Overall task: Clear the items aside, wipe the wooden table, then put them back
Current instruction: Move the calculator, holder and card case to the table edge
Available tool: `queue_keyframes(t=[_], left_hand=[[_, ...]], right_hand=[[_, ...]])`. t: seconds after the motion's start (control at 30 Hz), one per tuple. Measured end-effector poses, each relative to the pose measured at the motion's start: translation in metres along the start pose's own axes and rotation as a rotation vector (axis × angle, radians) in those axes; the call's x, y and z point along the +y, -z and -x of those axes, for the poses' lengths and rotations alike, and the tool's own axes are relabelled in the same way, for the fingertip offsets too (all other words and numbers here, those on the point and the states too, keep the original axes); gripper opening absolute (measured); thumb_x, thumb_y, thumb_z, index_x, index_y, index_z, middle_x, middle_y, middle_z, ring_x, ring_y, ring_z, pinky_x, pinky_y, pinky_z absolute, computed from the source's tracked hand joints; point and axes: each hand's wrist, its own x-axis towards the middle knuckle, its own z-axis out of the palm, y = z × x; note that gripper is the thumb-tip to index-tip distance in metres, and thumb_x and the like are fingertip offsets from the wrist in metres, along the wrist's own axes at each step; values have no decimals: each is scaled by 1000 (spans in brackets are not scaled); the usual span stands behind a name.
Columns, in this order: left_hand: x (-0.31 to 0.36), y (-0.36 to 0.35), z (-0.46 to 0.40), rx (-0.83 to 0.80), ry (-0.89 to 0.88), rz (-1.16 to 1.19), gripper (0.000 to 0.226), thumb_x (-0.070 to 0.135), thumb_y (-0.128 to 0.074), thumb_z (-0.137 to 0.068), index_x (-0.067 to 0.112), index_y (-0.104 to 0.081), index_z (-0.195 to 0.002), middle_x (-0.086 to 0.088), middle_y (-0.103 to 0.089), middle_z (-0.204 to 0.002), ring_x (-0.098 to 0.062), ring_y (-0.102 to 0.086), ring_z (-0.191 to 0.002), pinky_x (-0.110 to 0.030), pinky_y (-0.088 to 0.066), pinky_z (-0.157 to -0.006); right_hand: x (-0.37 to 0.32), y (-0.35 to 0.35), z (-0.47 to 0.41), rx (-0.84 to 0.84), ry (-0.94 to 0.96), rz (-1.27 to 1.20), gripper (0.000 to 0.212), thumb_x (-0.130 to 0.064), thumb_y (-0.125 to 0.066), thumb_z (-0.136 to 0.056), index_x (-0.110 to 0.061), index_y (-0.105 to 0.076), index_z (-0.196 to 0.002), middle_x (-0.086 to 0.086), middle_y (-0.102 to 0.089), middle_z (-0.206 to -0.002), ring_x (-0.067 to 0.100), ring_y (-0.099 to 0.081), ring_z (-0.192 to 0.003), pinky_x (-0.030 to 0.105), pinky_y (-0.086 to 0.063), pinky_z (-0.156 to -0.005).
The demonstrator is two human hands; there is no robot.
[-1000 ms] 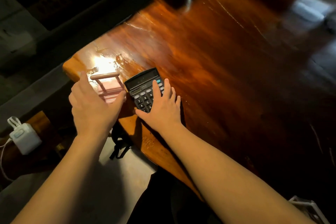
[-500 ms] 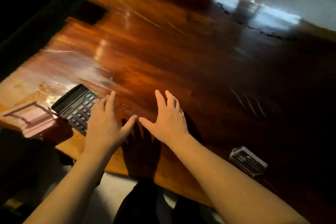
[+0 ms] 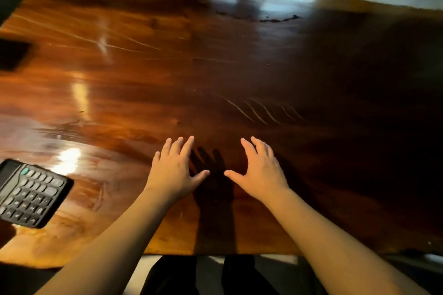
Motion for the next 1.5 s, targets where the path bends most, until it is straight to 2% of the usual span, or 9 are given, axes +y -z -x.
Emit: queue_keyframes(t=[0.13,0.23,0.37,0.47,0.87,1.17,1.37,1.5], left_hand=[[31,-16,-12,-50,-61,-43,107,79,-57,-81,29,-8,-163,-5,-20,-170,-33,-9,-156,-57,-24,-120],[47,-25,-19,-81,-82,-58,107,80,-57,-81,30,-6,-162,-4,-19,-170,-32,-8,-157,-56,-22,-121],[60,-31,-25,-98,-99,-63,107,81,-55,-82,30,-6,-162,-5,-18,-170,-32,-8,-157,-56,-21,-121],[64,-34,-26,-109,-102,-62,107,80,-55,-82,31,-5,-162,-5,-18,-171,-31,-8,-157,-55,-21,-122],[46,-31,-16,-80,-34,-23,106,81,-55,-81,31,-8,-162,-5,-20,-170,-32,-11,-157,-56,-22,-121],[-28,-13,19,-2,213,20,111,85,-52,-78,30,-6,-162,-8,-17,-170,-35,-9,-156,-60,-26,-120],[-91,-5,59,-135,454,69,138,101,-49,-58,33,12,-161,-8,4,-173,-38,9,-156,-67,-16,-119],[-126,-12,87,-187,530,94,151,102,-55,-47,34,22,-157,-8,12,-172,-40,13,-155,-68,-15,-119]], right_hand=[[39,1,13,-23,-16,3,97,-67,-68,-81,-27,-26,-158,1,-31,-163,28,-18,-154,47,-27,-120],[58,0,20,-41,-28,9,89,-60,-74,-80,-25,-37,-154,-1,-44,-155,26,-30,-148,46,-30,-119],[73,-3,26,-58,-31,8,61,-45,-77,-84,-29,-54,-138,-7,-61,-128,19,-54,-122,40,-48,-102],[80,-3,29,-79,-29,-22,43,-37,-74,-88,-33,-56,-127,-10,-63,-115,15,-59,-109,36,-52,-91],[73,6,27,-79,16,9,39,-38,-66,-94,-29,-52,-130,-9,-61,-118,11,-58,-109,31,-54,-88],[4,17,-11,-57,168,79,42,-37,-66,-94,-27,-51,-133,-8,-61,-118,11,-59,-106,31,-54,-88],[-81,12,-44,-87,312,136,42,-36,-66,-94,-28,-52,-132,-7,-60,-119,15,-59,-108,36,-55,-90],[-143,5,-65,-143,412,188,41,-35,-66,-94,-30,-52,-132,-5,-60,-120,20,-58,-110,45,-56,-89]])
